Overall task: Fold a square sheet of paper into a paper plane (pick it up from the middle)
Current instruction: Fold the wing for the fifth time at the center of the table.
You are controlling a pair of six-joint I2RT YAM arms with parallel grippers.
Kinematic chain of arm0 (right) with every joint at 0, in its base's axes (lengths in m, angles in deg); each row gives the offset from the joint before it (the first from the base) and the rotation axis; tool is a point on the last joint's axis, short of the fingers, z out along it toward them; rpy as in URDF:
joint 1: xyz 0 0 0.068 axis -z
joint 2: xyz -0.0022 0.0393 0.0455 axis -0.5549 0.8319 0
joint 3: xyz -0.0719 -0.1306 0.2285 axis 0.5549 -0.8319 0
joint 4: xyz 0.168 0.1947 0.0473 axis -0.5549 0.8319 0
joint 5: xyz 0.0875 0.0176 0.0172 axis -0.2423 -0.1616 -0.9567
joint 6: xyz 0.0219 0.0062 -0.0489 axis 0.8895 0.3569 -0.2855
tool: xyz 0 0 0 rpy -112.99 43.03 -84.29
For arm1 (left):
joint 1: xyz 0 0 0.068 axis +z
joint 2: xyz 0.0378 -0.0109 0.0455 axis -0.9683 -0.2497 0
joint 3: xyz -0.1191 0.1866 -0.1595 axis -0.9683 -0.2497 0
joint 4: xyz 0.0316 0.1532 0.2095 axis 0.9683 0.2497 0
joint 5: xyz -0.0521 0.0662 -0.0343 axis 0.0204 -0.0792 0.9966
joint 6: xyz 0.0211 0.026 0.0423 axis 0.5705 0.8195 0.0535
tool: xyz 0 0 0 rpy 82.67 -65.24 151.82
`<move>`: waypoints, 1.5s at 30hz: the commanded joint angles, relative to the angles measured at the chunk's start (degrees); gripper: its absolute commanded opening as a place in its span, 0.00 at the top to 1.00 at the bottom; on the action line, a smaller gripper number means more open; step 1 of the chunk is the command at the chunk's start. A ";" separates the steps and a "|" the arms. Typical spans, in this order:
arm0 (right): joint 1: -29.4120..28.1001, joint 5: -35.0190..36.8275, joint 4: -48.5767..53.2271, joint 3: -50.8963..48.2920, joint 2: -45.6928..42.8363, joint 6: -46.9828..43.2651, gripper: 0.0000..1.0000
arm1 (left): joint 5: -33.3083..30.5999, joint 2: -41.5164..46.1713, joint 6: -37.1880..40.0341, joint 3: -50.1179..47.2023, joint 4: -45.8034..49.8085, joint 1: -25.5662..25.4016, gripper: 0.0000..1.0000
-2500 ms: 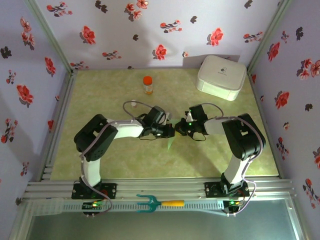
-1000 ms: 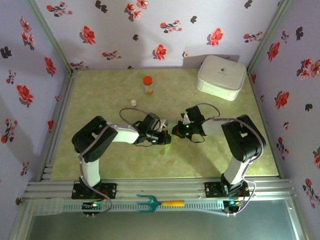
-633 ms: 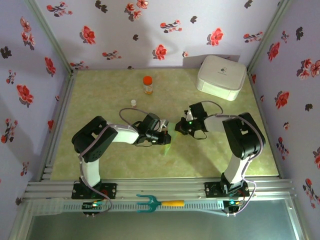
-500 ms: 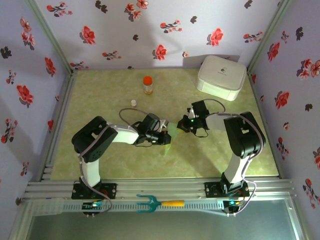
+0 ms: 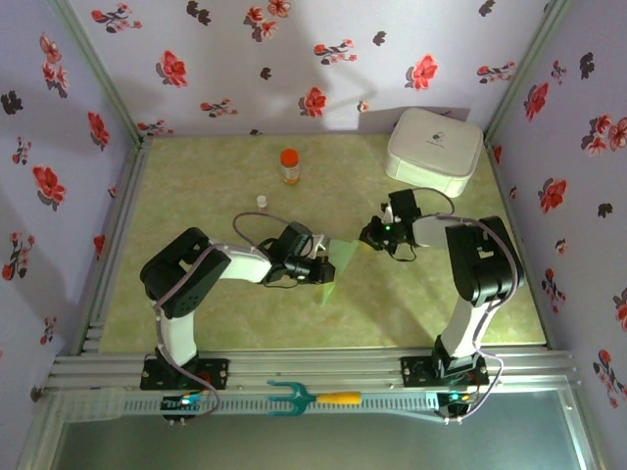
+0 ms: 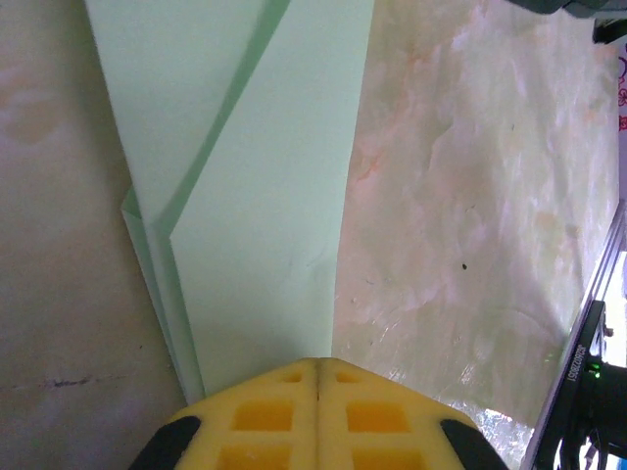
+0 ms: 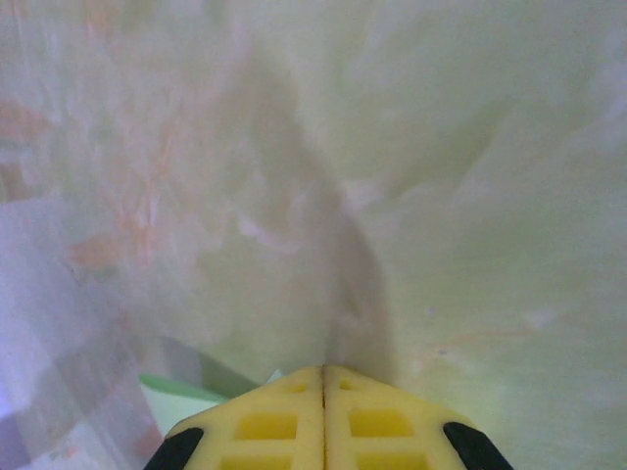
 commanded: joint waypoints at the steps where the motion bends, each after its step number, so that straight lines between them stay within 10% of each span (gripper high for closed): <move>1: 0.77 2.25 -0.39 -0.92 -5.99 0.72 0.90 | 0.90 -1.71 2.37 -2.93 11.64 -0.11 1.00; 26: -7.06 6.03 0.11 -8.66 -2.95 2.74 1.00 | 1.96 6.18 3.27 7.30 18.47 0.56 0.96; 45: -7.11 6.01 0.02 -9.44 -3.14 3.07 1.00 | -1.54 -5.23 3.23 14.08 24.13 -3.64 0.95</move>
